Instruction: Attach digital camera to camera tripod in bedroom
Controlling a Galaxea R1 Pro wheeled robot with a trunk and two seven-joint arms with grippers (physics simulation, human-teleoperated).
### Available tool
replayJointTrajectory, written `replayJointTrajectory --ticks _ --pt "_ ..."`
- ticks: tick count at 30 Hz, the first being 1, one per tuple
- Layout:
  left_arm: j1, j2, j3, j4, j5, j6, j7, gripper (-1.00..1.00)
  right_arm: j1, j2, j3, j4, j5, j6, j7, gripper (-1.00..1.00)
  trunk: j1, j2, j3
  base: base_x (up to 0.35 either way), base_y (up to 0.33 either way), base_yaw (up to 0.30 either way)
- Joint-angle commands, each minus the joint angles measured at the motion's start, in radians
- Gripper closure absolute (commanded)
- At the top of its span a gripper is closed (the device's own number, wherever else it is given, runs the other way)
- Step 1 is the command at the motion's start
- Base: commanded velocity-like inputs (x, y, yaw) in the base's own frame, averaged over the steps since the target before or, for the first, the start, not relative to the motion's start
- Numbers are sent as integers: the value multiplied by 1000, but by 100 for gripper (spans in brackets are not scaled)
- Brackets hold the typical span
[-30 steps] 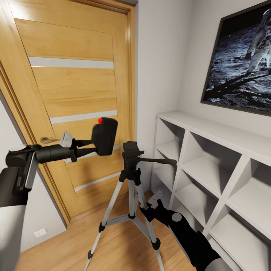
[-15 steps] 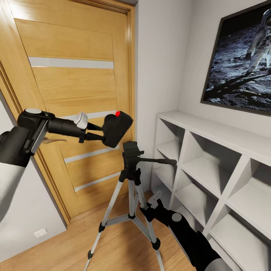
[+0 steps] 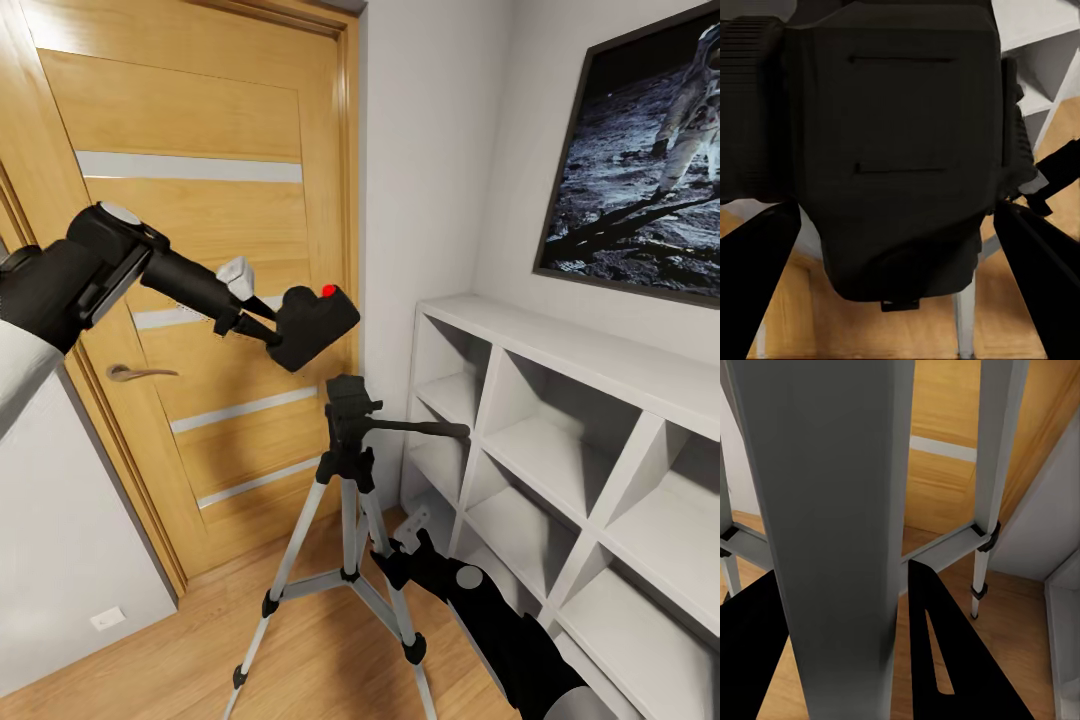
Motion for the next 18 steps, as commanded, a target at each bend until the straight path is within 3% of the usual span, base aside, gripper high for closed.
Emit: replayJointTrajectory --ticks 1,11,12,18 --pt "-22 -4 -33 13 18 10 -1 100 0 0 -1 7 8 4 4 100 1 -2 -3 0 0 0" --pt "-177 -77 -299 99 146 1 -9 100 0 0 -1 7 7 4 4 100 1 -2 -3 0 0 0" --pt "-203 -88 -358 103 177 -1 -9 100 0 0 -1 7 7 4 4 100 1 -2 -3 0 0 0" --pt "-269 -123 -516 111 263 -3 -10 100 0 9 -2 7 8 4 4 100 1 -2 -3 0 0 0"
